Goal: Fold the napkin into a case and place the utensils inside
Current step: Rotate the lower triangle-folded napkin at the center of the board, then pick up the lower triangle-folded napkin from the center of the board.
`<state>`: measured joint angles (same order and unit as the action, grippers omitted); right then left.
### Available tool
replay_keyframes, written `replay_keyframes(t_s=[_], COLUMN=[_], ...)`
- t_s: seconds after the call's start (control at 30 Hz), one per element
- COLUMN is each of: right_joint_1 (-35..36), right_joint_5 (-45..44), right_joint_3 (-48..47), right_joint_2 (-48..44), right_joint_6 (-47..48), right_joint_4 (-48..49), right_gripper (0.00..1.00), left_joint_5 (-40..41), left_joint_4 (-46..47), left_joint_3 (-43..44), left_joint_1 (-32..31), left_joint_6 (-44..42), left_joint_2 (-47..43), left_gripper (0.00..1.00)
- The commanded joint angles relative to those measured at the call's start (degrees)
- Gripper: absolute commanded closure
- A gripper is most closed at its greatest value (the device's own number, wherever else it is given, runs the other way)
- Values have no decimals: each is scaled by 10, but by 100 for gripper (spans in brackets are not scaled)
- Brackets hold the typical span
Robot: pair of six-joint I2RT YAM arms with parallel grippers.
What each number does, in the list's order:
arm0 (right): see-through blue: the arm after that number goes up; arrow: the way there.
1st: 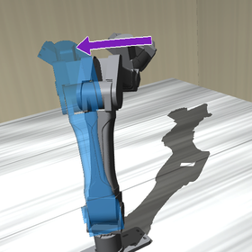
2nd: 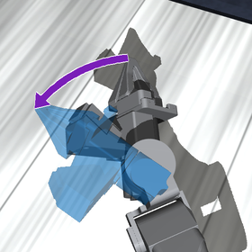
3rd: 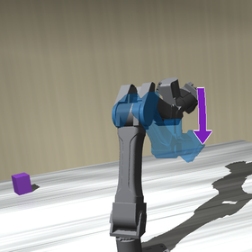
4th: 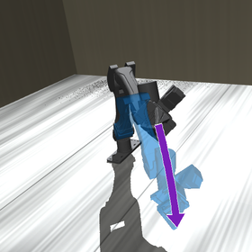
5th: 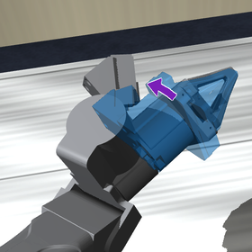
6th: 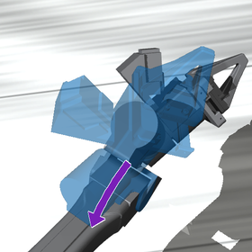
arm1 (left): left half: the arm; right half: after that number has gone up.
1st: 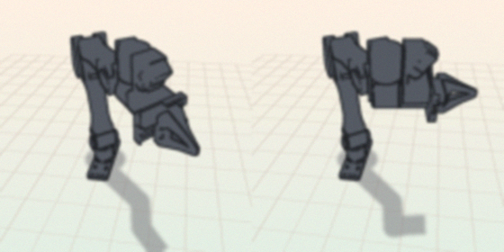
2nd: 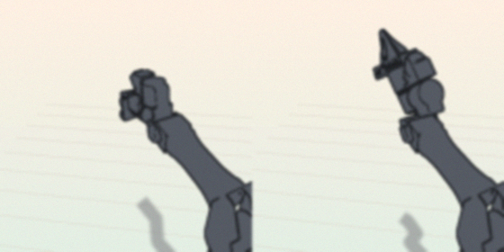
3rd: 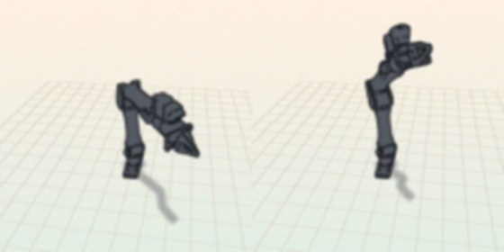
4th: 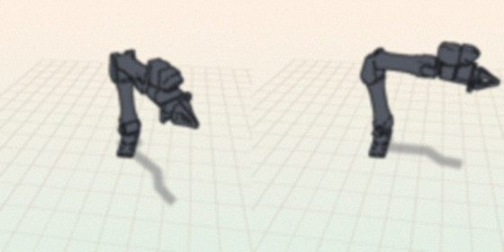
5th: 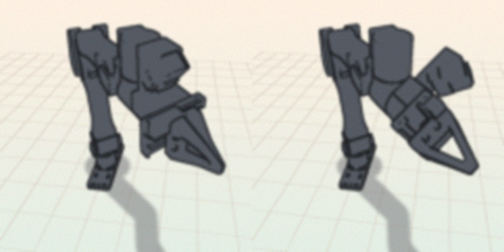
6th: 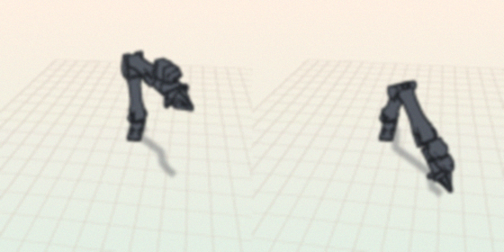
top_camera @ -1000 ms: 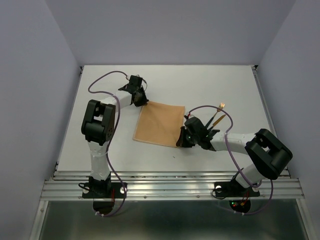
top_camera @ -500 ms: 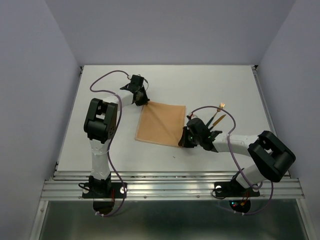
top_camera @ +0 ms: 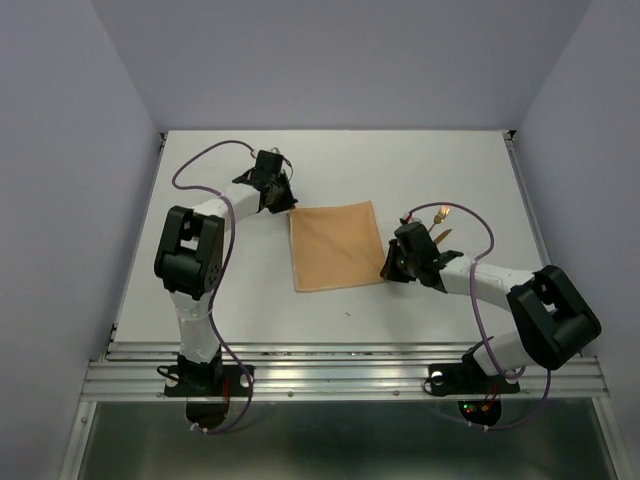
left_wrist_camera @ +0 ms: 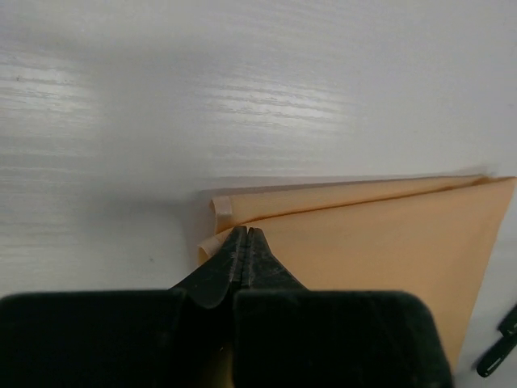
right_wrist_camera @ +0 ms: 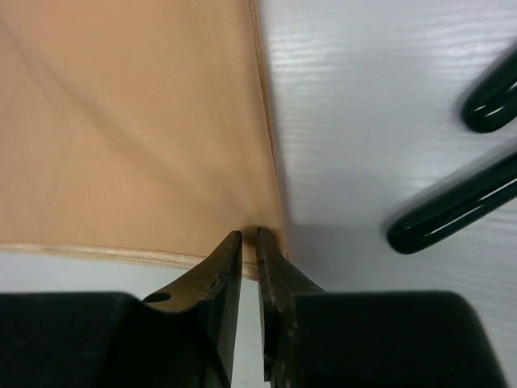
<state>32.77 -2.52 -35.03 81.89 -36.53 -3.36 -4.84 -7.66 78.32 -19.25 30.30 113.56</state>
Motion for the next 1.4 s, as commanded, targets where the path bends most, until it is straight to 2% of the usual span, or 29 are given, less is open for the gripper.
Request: replay_keyframes(t_s=[0.0, 0.1, 0.13, 0.2, 0.33, 0.43, 0.5, 0.63, 0.7, 0.77, 0.8, 0.83, 0.97, 1.07, 1.17, 1.37], right_joint_1=[-25, -31, -39, -59, -93, -99, -99, -99, -92, -85, -76, -70, -54, -49, -49, -49], right_joint_5=[-27, -35, -38, -45, -29, -19, 3, 41, 54, 62, 73, 80, 87, 75, 48, 26], right_joint_3=[-61, -99, -105, -112, -116, -132, -167, -217, -230, -253, -268, -276, -313, -339, -344, -334], right_joint_2=[6, -9, -14, -26, -36, -28, -15, 24, 37, 55, 75, 85, 137, 173, 197, 233], right_joint_6=[44, 57, 60, 66, 71, 90, 109, 121, 125, 127, 128, 128, 130, 137, 142, 147], right_joint_4=[-42, -60, -64, -76, -88, -102, -125, -145, -139, -138, -136, -136, -139, -146, -145, -135], right_gripper=[71, 53, 50, 46, 46, 41, 40, 43, 49, 62, 72, 72, 70, 64, 60, 54], left_joint_5=[4, 19, 22, 25, 22, 15, 22, 21, 23, 21, 19, 18, 21, 24, 28, 25], left_joint_4=[5, -16, -20, -26, -34, -44, -49, -41, -40, -35, -35, -35, -32, -33, -45, -62], left_joint_3=[-3, 6, 6, 3, -17, -42, -56, -100, -115, -141, -153, -153, -183, -193, -192, -179], left_joint_1=[-6, -6, -6, -6, -6, -6, -6, -6, -6, -6, -6, -5, -5, -2, 2, 18], left_joint_6=[1, -3, -4, -5, -4, -9, -7, -2, 1, 4, 6, 9, 16, 20, 17, 13], left_joint_2=[-90, -122, -131, -154, -185, -197, -206, -216, -223, -230, -236, -237, -252, -263, -261, -258], left_gripper=[100, 100, 100, 100, 100, 94, 86, 82, 82, 82, 82, 81, 80, 73, 72, 65])
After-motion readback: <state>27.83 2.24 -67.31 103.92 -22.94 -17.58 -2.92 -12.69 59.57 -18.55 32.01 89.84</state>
